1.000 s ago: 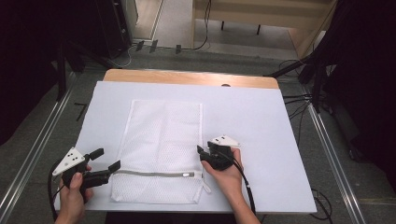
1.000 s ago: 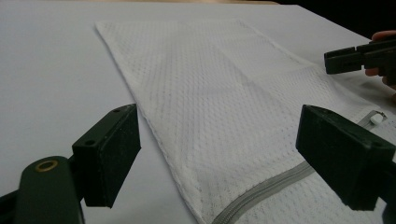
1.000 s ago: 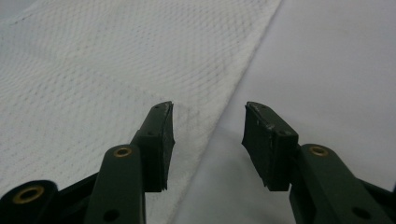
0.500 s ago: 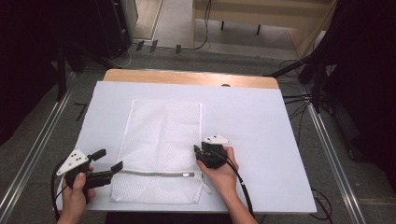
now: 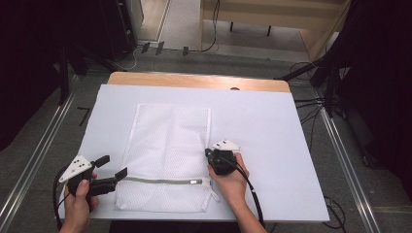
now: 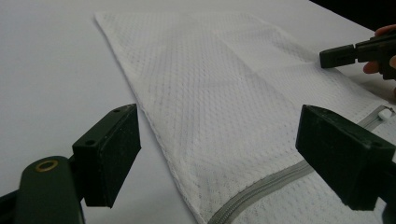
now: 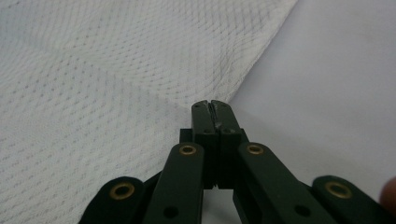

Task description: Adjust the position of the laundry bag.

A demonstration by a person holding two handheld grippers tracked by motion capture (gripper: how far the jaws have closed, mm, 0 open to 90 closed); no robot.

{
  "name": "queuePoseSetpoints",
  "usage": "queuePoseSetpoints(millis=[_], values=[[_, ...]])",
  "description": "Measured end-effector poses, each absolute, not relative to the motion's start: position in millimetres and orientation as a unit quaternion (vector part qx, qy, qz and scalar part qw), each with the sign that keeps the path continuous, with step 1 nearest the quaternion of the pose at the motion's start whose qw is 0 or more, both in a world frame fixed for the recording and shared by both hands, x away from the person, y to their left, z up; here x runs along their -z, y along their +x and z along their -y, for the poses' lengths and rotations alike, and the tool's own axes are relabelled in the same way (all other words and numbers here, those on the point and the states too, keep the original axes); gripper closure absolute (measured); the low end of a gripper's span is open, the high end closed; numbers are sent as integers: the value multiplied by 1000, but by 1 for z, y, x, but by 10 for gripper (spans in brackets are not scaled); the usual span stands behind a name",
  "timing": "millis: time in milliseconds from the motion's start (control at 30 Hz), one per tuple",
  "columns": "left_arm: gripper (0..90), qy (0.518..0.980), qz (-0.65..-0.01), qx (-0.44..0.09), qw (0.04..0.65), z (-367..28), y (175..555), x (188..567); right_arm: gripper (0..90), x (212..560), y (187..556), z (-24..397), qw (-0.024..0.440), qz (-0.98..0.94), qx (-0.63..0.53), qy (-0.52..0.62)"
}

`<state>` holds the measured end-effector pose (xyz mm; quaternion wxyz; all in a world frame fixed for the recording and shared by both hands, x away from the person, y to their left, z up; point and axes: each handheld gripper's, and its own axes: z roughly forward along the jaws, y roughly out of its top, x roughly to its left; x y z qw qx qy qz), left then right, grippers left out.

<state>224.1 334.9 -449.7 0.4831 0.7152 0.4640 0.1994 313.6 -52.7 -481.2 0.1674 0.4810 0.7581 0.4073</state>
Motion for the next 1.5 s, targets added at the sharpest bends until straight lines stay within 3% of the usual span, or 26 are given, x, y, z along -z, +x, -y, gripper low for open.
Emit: queuePoseSetpoints(millis=[1333, 1367, 1500], values=[[142, 717, -464, -197, 482, -331, 223, 451, 900, 481, 321, 146, 212, -738, -378, 517], [142, 718, -463, -196, 482, -331, 223, 451, 894, 481, 321, 146, 214, -737, -378, 518], [142, 715, -465, -196, 484, -331, 222, 451, 725, 478, 318, 151, 224, -729, -388, 517]])
